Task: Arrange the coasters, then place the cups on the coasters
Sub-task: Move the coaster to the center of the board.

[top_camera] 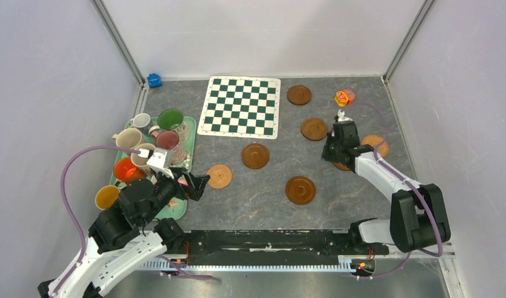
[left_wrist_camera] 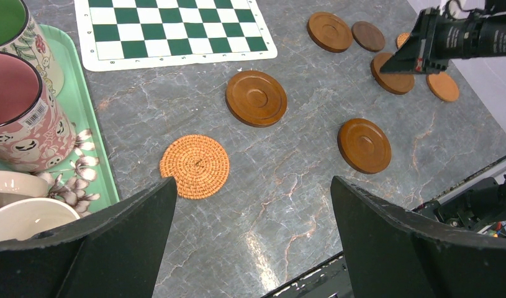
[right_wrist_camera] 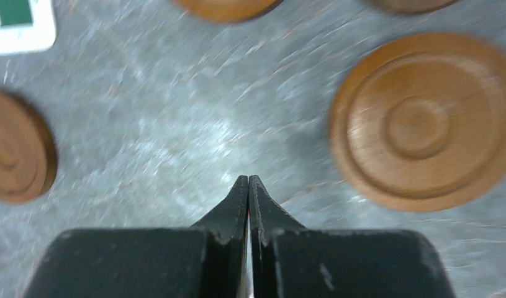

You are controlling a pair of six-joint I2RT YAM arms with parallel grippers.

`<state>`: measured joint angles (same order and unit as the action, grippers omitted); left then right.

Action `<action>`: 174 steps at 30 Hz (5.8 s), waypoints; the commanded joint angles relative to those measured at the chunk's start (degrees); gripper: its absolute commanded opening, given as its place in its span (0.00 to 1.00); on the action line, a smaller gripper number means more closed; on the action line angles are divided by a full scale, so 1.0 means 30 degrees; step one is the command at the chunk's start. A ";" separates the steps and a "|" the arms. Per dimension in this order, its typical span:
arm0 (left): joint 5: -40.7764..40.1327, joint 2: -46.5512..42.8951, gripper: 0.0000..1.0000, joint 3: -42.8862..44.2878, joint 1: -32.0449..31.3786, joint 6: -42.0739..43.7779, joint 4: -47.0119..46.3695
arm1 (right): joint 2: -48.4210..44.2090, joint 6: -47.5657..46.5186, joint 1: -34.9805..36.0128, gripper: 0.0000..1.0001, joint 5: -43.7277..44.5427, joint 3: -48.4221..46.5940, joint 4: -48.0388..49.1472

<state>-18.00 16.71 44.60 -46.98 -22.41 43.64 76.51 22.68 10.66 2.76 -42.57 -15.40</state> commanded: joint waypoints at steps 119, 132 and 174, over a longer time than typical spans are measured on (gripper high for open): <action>-0.0122 0.0124 1.00 0.0016 -0.0043 0.0382 -0.0571 | -0.0578 0.0903 -0.1209 0.00 0.5900 0.0568 -0.1084; -0.0211 -0.0164 1.00 -0.0009 -0.0043 0.0378 -0.0593 | 0.0582 0.0739 -0.1397 0.00 0.6788 0.1482 0.0215; -0.0361 -0.0165 1.00 -0.0005 -0.0043 0.0352 -0.0571 | 0.2217 -0.0196 -0.2115 0.00 0.6412 0.1226 0.0073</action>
<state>-18.00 16.56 44.60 -46.98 -22.41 43.62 83.74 22.02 4.64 20.40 -38.81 -12.19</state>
